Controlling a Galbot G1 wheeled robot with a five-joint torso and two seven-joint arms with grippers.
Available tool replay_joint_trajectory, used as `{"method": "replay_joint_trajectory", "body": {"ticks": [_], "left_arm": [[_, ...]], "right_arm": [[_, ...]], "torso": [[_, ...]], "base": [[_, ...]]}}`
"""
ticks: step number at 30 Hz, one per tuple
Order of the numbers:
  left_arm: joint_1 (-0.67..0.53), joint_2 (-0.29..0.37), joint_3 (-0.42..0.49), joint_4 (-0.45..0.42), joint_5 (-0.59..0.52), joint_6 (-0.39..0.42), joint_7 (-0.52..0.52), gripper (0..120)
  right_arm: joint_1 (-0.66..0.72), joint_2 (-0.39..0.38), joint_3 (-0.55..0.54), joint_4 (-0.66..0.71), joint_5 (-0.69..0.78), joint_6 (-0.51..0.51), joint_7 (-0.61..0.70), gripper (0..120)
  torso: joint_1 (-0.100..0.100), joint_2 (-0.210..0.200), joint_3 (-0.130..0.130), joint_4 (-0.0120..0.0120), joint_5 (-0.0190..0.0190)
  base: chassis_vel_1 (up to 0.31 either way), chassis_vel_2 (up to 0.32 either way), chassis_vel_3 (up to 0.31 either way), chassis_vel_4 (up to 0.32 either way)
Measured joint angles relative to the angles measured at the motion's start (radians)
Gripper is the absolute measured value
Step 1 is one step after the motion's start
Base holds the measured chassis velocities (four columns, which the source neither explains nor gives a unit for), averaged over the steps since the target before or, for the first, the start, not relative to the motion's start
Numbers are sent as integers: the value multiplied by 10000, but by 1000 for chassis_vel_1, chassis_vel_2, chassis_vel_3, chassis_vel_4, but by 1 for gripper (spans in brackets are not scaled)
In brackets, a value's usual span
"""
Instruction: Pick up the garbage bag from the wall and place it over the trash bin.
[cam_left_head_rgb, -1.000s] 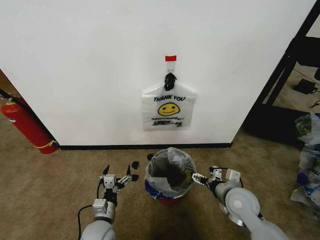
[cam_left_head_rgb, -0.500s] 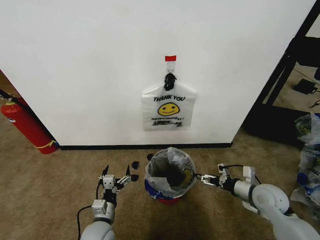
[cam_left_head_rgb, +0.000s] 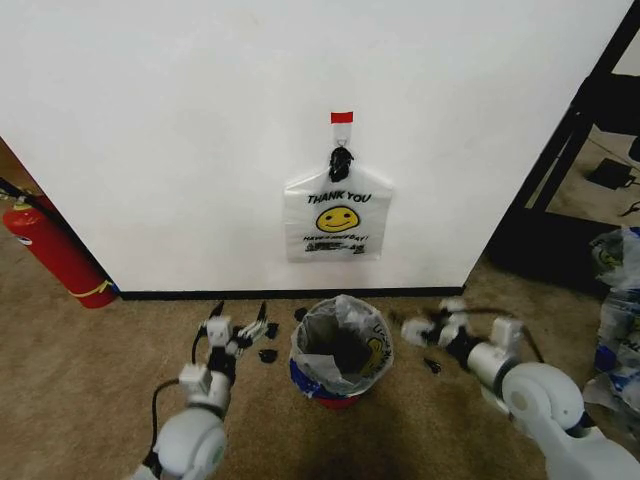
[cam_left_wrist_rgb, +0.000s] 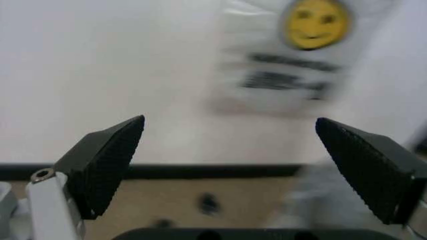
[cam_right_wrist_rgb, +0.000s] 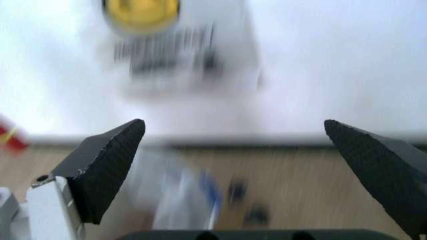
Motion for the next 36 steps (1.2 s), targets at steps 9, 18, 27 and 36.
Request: {"method": "replay_joint_trajectory", "body": {"ticks": [9, 18, 27, 36], "left_arm": [[-102, -249, 216, -484, -1121, 3290, -934, 100], [1849, -155, -215, -561, 1721, 2634, -386, 100], [2817, -337, 175, 465, 3761, 929, -403, 100], [2739, -378, 284, 590, 3240, 680, -321, 100]], "right_arm": [[-262, -326, -123, -942, -918, 2732, -1934, 100], [-192, -424, 488, -2276, 1273, 4764, -5253, 100], [58, -281, 490, -2507, 1492, 4940, -5007, 100], [79, -276, 465, -2533, 1388, 4891, -4857, 100]], "torso": [[0, 0, 0, -1, -4], [0, 0, 0, 0, -3], [-1, 0, -1, -5, -3], [-1, 1, -1, -2, 3]], "base": [[0, 0, 0, 0], [0, 0, 0, 0], [0, 0, 0, 0], [0, 0, 0, 0]]}}
